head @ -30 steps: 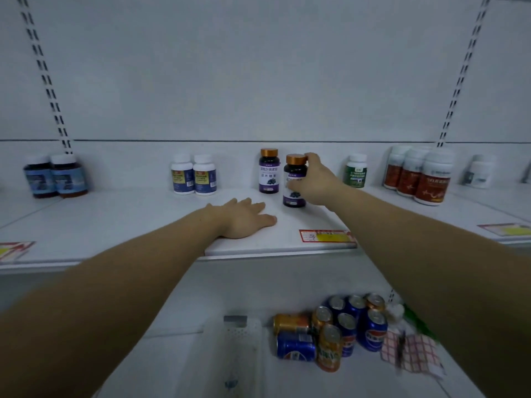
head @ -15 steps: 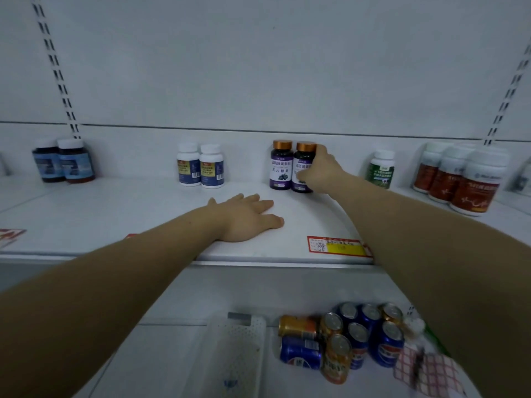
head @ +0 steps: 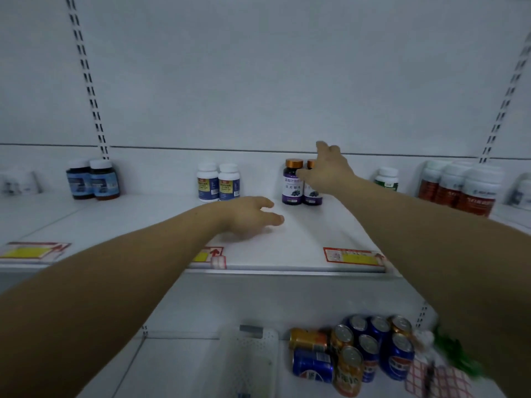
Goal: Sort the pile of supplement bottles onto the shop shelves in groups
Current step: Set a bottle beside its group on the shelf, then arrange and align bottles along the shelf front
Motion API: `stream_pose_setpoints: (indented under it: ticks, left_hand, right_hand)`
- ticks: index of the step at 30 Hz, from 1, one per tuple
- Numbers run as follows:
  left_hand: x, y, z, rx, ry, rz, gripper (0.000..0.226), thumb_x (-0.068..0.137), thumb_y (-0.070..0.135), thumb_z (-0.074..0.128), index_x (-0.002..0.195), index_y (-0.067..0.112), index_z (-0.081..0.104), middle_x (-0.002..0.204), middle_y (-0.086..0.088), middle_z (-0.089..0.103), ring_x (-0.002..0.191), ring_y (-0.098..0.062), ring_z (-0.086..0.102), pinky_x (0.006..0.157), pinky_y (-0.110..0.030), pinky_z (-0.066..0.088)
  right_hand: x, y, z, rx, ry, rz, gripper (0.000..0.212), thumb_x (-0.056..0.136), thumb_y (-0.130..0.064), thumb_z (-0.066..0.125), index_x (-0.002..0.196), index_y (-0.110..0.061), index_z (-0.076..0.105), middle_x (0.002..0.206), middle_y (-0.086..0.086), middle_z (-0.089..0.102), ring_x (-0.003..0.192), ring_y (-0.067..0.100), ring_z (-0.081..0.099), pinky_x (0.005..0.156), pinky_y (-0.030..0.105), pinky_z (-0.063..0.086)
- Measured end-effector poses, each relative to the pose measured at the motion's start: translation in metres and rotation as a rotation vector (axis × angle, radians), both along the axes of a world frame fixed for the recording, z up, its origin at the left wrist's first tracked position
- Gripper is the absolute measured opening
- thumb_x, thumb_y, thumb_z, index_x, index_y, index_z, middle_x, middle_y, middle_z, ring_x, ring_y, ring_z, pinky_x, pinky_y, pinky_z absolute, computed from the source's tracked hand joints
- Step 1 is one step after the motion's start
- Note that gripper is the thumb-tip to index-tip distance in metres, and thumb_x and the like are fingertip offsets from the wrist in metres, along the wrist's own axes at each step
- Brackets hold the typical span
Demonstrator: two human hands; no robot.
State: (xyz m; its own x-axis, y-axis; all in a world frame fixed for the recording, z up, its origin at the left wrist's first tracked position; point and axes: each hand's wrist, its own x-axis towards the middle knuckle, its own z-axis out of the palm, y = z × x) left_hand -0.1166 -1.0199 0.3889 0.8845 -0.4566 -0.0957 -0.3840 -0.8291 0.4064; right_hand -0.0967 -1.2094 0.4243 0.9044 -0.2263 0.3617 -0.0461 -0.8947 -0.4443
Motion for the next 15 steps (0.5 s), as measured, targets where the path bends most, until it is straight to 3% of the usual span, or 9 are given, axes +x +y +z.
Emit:
stream_pose_setpoints:
  ticks: [6,15]
  left_hand:
    - [-0.032,0.117,0.020,0.066,-0.212,0.097,0.057,0.092,0.050,0.050,0.143,0.027,0.038,0.150,0.001,0.036,0.133,-0.020,0.038,0.107,-0.033,0.029]
    - [-0.133,0.408,0.004,0.130,-0.215,0.510,0.057,0.090,0.051,0.054,0.139,0.027,0.042,0.148,0.000,0.038,0.130,-0.020,0.041,0.104,-0.032,0.033]
  right_hand:
    - [-0.031,0.131,0.028,-0.263,0.079,0.284,0.066,0.094,-0.045,0.051,0.149,-0.016,0.030,0.152,0.007,0.033,0.137,0.025,0.034,0.104,0.031,0.032]
    - [-0.060,0.441,0.022,-0.350,0.024,0.742,0.066,0.094,-0.049,0.049,0.148,-0.016,0.032,0.152,0.006,0.035,0.135,0.025,0.036,0.099,0.030,0.034]
